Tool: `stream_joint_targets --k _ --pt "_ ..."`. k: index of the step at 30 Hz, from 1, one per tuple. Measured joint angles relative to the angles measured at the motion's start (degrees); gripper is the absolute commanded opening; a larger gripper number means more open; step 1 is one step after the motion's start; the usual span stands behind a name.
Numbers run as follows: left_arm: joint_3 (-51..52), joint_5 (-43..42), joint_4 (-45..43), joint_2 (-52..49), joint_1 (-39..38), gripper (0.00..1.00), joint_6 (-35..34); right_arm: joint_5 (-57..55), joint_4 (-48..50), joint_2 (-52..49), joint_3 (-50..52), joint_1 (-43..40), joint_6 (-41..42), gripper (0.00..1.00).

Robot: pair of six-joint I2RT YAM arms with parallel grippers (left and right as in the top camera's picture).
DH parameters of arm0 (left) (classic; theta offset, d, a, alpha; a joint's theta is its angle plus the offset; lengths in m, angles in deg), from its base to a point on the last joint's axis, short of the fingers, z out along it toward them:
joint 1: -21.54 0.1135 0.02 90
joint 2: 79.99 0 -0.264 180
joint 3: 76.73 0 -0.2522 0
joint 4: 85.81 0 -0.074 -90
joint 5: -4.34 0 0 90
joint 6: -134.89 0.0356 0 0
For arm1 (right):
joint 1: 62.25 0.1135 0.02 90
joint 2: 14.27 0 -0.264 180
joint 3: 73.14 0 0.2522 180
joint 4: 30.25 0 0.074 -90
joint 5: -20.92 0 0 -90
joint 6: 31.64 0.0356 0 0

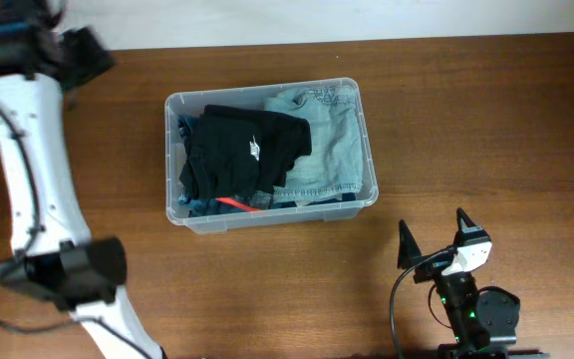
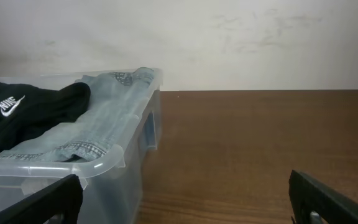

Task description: Pack container

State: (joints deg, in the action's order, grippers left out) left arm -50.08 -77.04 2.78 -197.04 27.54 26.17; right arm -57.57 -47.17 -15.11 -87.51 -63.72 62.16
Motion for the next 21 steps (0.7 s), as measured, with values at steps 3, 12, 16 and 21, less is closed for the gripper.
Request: stream_joint_targets --k 3,12,16,21 --pt "14.2 -0.7 -12.2 9.2 -6.1 0.99 6.3 0.0 0.0 0.0 0.0 0.0 0.0 0.98" --pt "58.6 -2.4 -37.6 40.5 -12.3 1.0 19.3 0.0 0.0 0.0 0.0 0.0 0.0 0.98" --pt "75.1 -4.2 -47.0 53.0 -12.3 0.99 21.7 0.0 0.0 0.0 0.0 0.0 0.0 0.99" --pt "94.6 -5.6 -60.8 69.0 -12.2 0.99 24.0 0.0 0.0 0.0 0.0 0.0 0.0 0.98"
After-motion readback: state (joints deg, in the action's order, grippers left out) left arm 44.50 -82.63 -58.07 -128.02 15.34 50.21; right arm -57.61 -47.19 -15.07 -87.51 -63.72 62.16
